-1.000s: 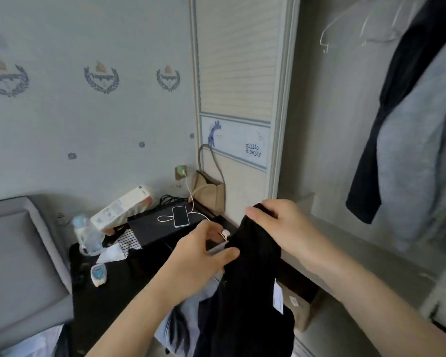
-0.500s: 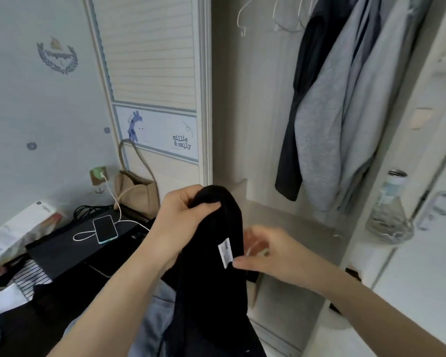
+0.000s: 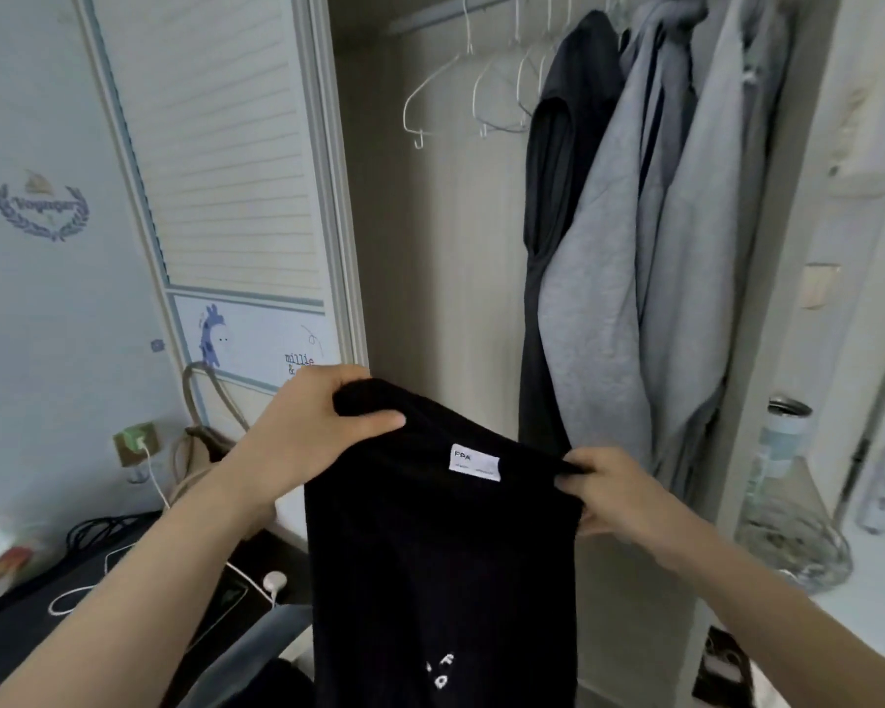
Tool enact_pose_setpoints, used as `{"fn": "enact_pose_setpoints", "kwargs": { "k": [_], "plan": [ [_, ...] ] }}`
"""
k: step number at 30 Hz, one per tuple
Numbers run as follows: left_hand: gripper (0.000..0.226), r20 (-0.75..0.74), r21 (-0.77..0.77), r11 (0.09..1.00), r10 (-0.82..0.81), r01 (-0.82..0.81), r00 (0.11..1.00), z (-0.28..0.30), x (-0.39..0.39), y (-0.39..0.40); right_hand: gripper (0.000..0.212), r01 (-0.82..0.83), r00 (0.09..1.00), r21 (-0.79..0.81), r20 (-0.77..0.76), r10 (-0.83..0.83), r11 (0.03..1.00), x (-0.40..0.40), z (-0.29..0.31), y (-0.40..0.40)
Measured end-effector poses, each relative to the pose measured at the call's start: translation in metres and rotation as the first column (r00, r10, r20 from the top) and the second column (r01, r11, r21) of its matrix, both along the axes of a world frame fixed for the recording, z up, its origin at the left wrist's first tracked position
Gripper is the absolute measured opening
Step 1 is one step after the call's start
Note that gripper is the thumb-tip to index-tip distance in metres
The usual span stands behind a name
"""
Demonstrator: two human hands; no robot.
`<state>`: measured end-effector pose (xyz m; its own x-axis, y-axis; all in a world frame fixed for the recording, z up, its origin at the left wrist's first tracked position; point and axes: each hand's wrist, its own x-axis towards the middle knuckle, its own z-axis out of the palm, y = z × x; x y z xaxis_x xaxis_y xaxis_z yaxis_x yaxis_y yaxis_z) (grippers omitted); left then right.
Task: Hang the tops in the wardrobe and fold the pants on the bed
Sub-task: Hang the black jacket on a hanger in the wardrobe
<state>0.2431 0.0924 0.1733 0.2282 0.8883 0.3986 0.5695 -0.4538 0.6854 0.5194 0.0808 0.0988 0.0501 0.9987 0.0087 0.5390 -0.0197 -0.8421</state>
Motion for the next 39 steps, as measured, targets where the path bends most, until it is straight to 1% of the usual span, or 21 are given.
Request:
{"fn": "enact_pose_setpoints", "kwargs": {
  "k": [1, 2, 3, 6, 8, 10, 12, 13, 14, 15, 17, 18, 19, 22, 24, 25, 29, 31, 33, 37, 39],
  "plan": [
    [0.020, -0.095, 0.012, 0.999, 0.031, -0.030, 0.995, -0.005, 0.000, 0.014, 0.016, 0.023, 0.974, -0.036, -0.226, -0.031, 0.999, 0.008, 0.012, 0.006],
    [0.031, -0.144, 0.008, 0.998, 0.058, -0.058, 0.988, -0.012, -0.001, 0.028, 0.020, 0.026, 0.936, -0.041, -0.350, -0.039, 0.999, 0.014, 0.024, 0.009],
    [0.041, -0.166, -0.003, 0.996, 0.087, -0.088, 0.982, -0.022, -0.001, 0.045, 0.022, 0.024, 0.917, -0.012, -0.398, -0.027, 1.000, 0.021, 0.034, 0.014],
    [0.038, -0.272, 0.004, 0.980, 0.194, -0.200, 0.943, -0.043, -0.004, 0.079, 0.025, -0.005, 0.929, 0.134, -0.366, 0.054, 0.991, 0.023, 0.054, 0.013],
    [0.032, -0.403, 0.050, 0.957, 0.280, -0.285, 0.871, -0.052, 0.000, 0.090, 0.036, 0.006, 0.943, 0.241, -0.325, 0.075, 0.970, 0.020, 0.057, 0.016],
    [0.034, -0.440, 0.047, 0.917, 0.375, -0.396, 0.816, -0.055, 0.011, 0.095, 0.038, 0.017, 0.949, 0.332, -0.303, 0.089, 0.943, 0.017, 0.056, 0.022],
    [0.031, -0.290, -0.136, 0.882, 0.400, -0.451, 0.869, -0.053, 0.021, 0.102, 0.036, 0.033, 0.952, 0.384, -0.295, 0.088, 0.923, 0.017, 0.054, 0.029],
    [0.027, -0.137, -0.277, 0.869, 0.387, -0.410, 0.912, -0.051, 0.025, 0.105, 0.035, 0.046, 0.953, 0.398, -0.292, 0.079, 0.916, 0.018, 0.053, 0.033],
    [0.021, 0.052, -0.424, 0.851, 0.365, -0.310, 0.930, -0.048, 0.029, 0.108, 0.034, 0.063, 0.956, 0.405, -0.288, 0.062, 0.912, 0.020, 0.051, 0.038],
    [0.017, 0.245, -0.551, 0.818, 0.346, -0.164, 0.906, -0.046, 0.032, 0.109, 0.034, 0.083, 0.961, 0.412, -0.275, 0.036, 0.907, 0.022, 0.049, 0.043],
    [0.013, 0.534, -0.673, 0.720, 0.317, 0.167, 0.784, -0.038, 0.040, 0.107, 0.037, 0.138, 0.981, 0.448, -0.182, -0.061, 0.883, 0.028, 0.045, 0.054],
    [0.014, 0.595, -0.685, 0.673, 0.297, 0.278, 0.747, -0.036, 0.042, 0.108, 0.036, 0.166, 0.986, 0.478, -0.108, -0.129, 0.863, 0.032, 0.042, 0.059],
    [0.019, 0.609, -0.688, 0.635, 0.242, 0.351, 0.756, -0.030, 0.045, 0.111, 0.035, 0.186, 0.980, 0.511, -0.035, -0.196, 0.839, 0.036, 0.040, 0.065],
    [0.033, 0.477, -0.692, 0.573, -0.094, 0.439, 0.874, -0.016, 0.044, 0.117, 0.030, 0.252, 0.938, 0.569, 0.054, -0.342, 0.783, 0.047, 0.036, 0.082],
    [0.040, 0.356, -0.681, 0.595, -0.241, 0.427, 0.903, -0.007, 0.040, 0.124, 0.028, 0.303, 0.915, 0.572, 0.049, -0.401, 0.762, 0.053, 0.036, 0.094],
    [0.039, 0.312, -0.668, 0.635, -0.236, 0.389, 0.920, -0.003, 0.040, 0.127, 0.028, 0.318, 0.909, 0.564, 0.047, -0.414, 0.762, 0.054, 0.036, 0.098],
    [0.026, 0.216, -0.452, 0.889, 0.024, 0.078, 0.976, 0.007, 0.042, 0.155, 0.027, 0.299, 0.913, 0.551, 0.072, -0.401, 0.779, 0.047, 0.031, 0.117],
    [0.026, 0.252, -0.333, 0.943, 0.115, -0.025, 0.961, 0.009, 0.039, 0.176, 0.025, 0.256, 0.918, 0.553, 0.117, -0.379, 0.793, 0.034, 0.032, 0.128],
    [0.026, 0.338, -0.262, 0.963, 0.144, -0.053, 0.930, 0.017, 0.036, 0.192, 0.030, 0.223, 0.908, 0.564, 0.176, -0.380, 0.795, 0.021, 0.039, 0.140],
    [0.026, 0.575, -0.195, 0.974, 0.019, 0.114, 0.818, 0.039, 0.031, 0.227, 0.035, 0.188, 0.860, 0.570, 0.297, -0.414, 0.800, -0.005, 0.058, 0.162],
    [0.026, 0.631, -0.137, 0.980, -0.028, 0.147, 0.775, 0.054, 0.027, 0.248, 0.038, 0.160, 0.823, 0.579, 0.369, -0.432, 0.799, -0.019, 0.072, 0.179]
  ]
}}
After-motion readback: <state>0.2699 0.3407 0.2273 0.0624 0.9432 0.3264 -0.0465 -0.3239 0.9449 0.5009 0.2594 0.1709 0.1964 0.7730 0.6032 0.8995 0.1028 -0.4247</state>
